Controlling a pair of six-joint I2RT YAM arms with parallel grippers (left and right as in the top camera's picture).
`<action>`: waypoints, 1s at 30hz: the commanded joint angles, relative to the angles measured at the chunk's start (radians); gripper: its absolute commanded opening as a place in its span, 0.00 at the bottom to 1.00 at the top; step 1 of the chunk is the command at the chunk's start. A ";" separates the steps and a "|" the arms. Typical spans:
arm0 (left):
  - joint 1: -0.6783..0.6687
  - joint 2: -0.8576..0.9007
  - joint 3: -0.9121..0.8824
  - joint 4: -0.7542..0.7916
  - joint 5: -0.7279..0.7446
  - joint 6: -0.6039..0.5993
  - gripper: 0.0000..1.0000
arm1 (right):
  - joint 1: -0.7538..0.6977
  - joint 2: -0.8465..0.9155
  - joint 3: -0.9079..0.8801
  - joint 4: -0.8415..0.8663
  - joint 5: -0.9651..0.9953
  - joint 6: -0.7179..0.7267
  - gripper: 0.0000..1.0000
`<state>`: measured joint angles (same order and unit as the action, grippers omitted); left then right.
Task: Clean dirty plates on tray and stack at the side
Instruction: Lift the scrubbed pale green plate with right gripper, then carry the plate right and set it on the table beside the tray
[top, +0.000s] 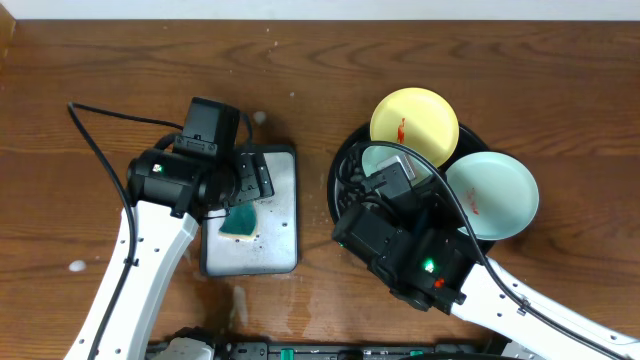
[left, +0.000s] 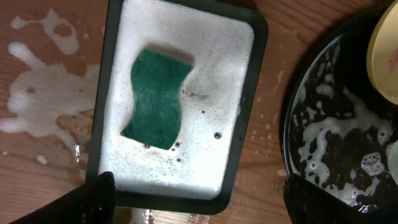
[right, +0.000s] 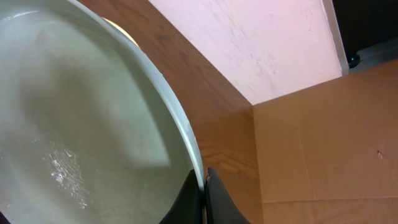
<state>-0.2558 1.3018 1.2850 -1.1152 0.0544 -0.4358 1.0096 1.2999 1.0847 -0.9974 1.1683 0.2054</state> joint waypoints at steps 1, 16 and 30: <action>0.004 0.000 0.000 -0.002 0.007 0.017 0.86 | 0.008 -0.004 0.014 0.002 0.048 0.026 0.01; 0.004 0.000 0.000 -0.002 0.007 0.017 0.86 | 0.008 -0.004 0.014 0.002 0.062 0.026 0.01; 0.004 0.000 0.000 -0.002 0.007 0.017 0.86 | -0.086 0.005 0.013 0.036 -0.032 0.033 0.01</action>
<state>-0.2558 1.3018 1.2850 -1.1152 0.0544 -0.4358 0.9554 1.3025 1.0847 -0.9581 1.0885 0.1818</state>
